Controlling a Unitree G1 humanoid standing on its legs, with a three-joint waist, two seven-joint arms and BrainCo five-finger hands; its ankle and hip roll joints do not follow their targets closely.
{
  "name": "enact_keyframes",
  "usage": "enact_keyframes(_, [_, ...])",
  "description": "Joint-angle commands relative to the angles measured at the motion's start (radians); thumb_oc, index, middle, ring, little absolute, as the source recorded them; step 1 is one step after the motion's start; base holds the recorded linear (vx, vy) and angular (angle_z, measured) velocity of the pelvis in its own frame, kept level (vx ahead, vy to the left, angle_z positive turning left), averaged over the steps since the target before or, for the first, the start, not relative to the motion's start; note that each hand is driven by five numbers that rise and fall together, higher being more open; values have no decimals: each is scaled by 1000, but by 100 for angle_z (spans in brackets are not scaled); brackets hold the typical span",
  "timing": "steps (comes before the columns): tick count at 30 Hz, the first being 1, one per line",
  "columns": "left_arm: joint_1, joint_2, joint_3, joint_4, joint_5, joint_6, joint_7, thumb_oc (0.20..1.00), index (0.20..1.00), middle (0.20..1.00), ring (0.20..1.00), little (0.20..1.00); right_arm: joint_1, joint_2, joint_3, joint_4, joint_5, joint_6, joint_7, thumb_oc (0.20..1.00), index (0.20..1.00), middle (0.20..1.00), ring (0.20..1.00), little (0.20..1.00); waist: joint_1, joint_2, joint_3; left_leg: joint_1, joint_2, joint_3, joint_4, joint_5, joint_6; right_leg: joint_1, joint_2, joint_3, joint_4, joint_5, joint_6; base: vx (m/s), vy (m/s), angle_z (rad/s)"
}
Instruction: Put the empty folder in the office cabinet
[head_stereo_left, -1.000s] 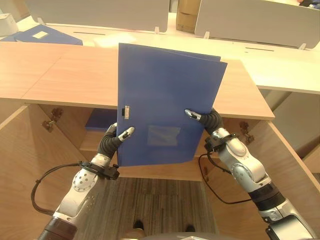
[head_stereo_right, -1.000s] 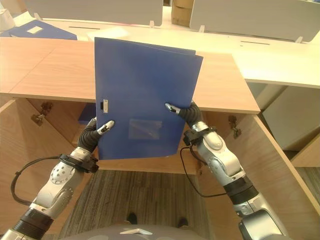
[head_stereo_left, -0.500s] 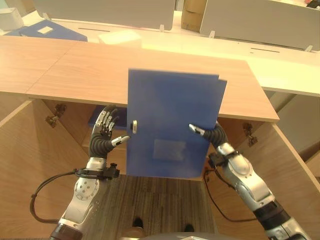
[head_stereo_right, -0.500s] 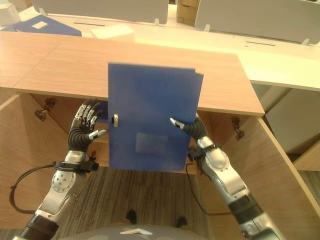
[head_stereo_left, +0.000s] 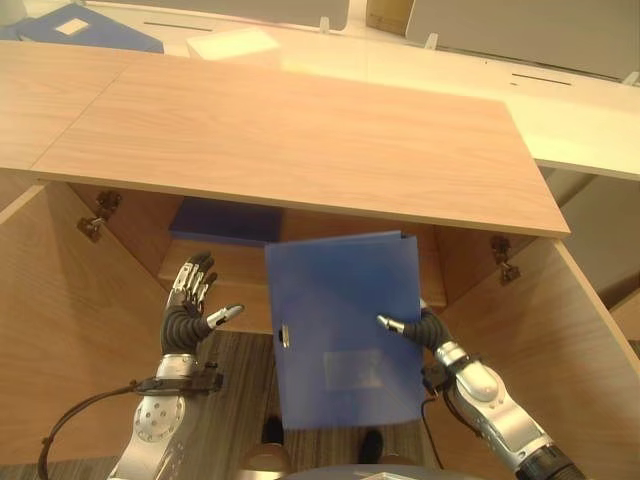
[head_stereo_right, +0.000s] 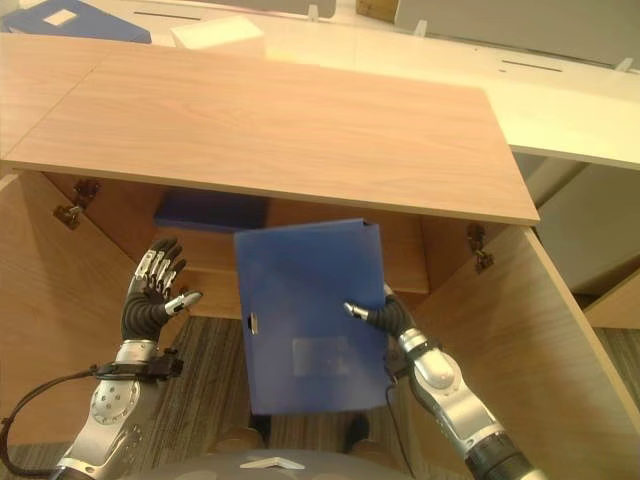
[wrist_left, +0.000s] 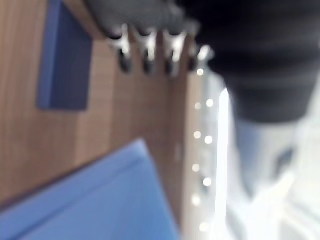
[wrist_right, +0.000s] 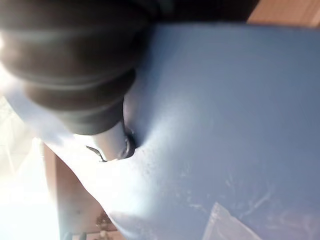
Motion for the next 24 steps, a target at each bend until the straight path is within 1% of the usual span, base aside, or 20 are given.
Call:
enact_keyframes(1, [-35,32,-7,8,-1,-62,-2,1000,1000,1000,1000,1000,-78,-52,9,-52,-40,-100,16,200,200,200,200,200,26,48,0,35,-14,40,3,-132,62,16,-35,-7,6,-33,83,0,0,0])
enact_keyframes(5, [-17,39,-11,35,-9,-72,0,1000,1000,1000,1000,1000,-68,-61,29,-13,-54,-81,21,200,200,200,200,200,31,48,13,32,-14,37,3,-131,62,14,-36,-10,10,-34,87,0,0,0])
enact_keyframes(7, [-23,36,-25,66,-27,-54,21,1000,1000,1000,1000,1000,-63,-55,39,49,-55,-68,13,200,200,200,200,200,36,47,19,25,-13,33,3,-129,63,12,-36,-15,10,-33,88,0,0,0])
enact_keyframes(9, [-23,36,-25,66,-27,-54,21,1000,1000,1000,1000,1000,-63,-55,39,49,-55,-68,13,200,200,200,200,200,36,47,19,25,-13,33,3,-129,63,12,-36,-15,10,-33,88,2,2,5])
enact_keyframes(10, [-24,31,-33,108,-10,-38,34,1000,1000,1000,1000,1000,-58,-41,46,102,-53,-61,-8,200,200,200,200,200,40,46,22,23,-14,33,3,-128,62,12,-36,-22,9,-30,89,12,17,12])
enact_keyframes(11, [-19,21,-36,162,-19,1,36,1000,1000,1000,1000,1000,-60,-27,40,168,-46,-71,-15,200,200,200,200,200,45,44,24,22,-16,34,6,-129,63,12,-38,-25,7,-28,90,12,17,12])
enact_keyframes(12, [-19,21,-36,162,-19,1,36,1000,1000,1000,1000,1000,-60,-27,40,168,-46,-71,-15,200,200,200,200,200,45,44,24,22,-16,34,6,-129,63,12,-38,-25,7,-28,90,17,33,7])
enact_keyframes(13, [-11,10,-39,211,-61,59,4,1000,1000,1000,1000,1000,-62,-15,35,205,-44,-78,-21,200,200,200,200,200,48,43,26,21,-17,35,11,-130,65,11,-39,-28,8,-24,92,11,58,3])
enact_keyframes(14, [1,-17,-39,293,-72,144,-24,1000,1000,1000,1000,1000,-69,-1,23,236,-46,-74,-25,200,200,200,200,200,52,41,30,19,-21,35,18,-131,69,8,-43,-27,9,-18,96,11,74,3])
enact_keyframes(15, [6,-31,-42,340,-85,174,-48,1000,1000,1000,1000,1000,-74,4,22,248,-49,-75,-32,200,200,200,200,200,53,40,33,17,-22,34,20,-131,71,5,-45,-27,11,-14,97,-2,94,-2])
enact_keyframes(16, [21,-69,-34,445,-100,227,-79,1000,1000,1000,1000,1000,-84,12,16,275,-44,-77,-40,200,200,200,200,200,55,39,37,13,-27,32,29,-134,75,-1,-50,-24,14,-5,104,-5,83,-1])
enact_keyframes(17, [28,-81,-27,482,-65,255,-81,1000,1000,1000,1000,1000,-88,16,13,284,-45,-76,-46,200,200,200,200,200,57,39,38,11,-29,30,33,-136,77,-3,-54,-22,16,-2,107,-15,119,-1])
enact_keyframes(18, [37,-104,-16,572,-58,286,-122,1000,1000,1000,1000,1000,-99,23,3,302,-51,-77,-57,200,200,200,200,200,58,38,40,4,-34,27,39,-137,81,-8,-58,-17,20,3,112,-18,110,1])
enact_keyframes(19, [39,-121,-8,617,-63,279,-140,1000,1000,1000,1000,1000,-107,25,-2,309,-50,-76,-61,200,200,200,200,200,59,38,40,1,-37,25,43,-139,85,-14,-62,-14,27,5,114,-18,167,3])
enact_keyframes(20, [46,-144,11,698,-28,258,-151,1000,1000,1000,1000,1000,-117,31,-18,327,-56,-78,-69,200,200,200,200,200,58,43,40,-2,-42,22,46,-141,93,-25,-69,-8,55,-2,113,-10,162,6])
enact_keyframes(21, [45,-151,18,735,-13,239,-158,1000,1000,1000,1000,1000,-123,36,-25,335,-59,-77,-72,200,200,200,200,200,57,46,39,-3,-44,24,46,-140,95,-29,-69,-6,71,-7,110,-8,166,5])
enact_keyframes(22, [43,-155,20,753,-8,237,-160,1000,1000,1000,1000,1000,-128,38,-29,339,-59,-76,-77,200,200,200,200,200,56,48,39,-3,-44,26,45,-139,96,-34,-68,-5,82,-10,107,-4,163,1])
enact_keyframes(23, [27,-163,26,809,20,223,-152,1000,1000,1000,1000,1000,-137,37,-41,357,-54,-81,-82,200,200,200,200,200,48,52,43,-2,-48,28,49,-144,99,-53,-61,-2,89,-8,103,14,149,-3])
enact_keyframes(24, [17,-165,23,828,17,210,-152,1000,1000,1000,1000,1000,-142,36,-48,363,-50,-77,-82,200,200,200,200,200,41,54,46,2,-51,32,53,-148,97,-63,-58,0,84,0,104,19,113,-3])
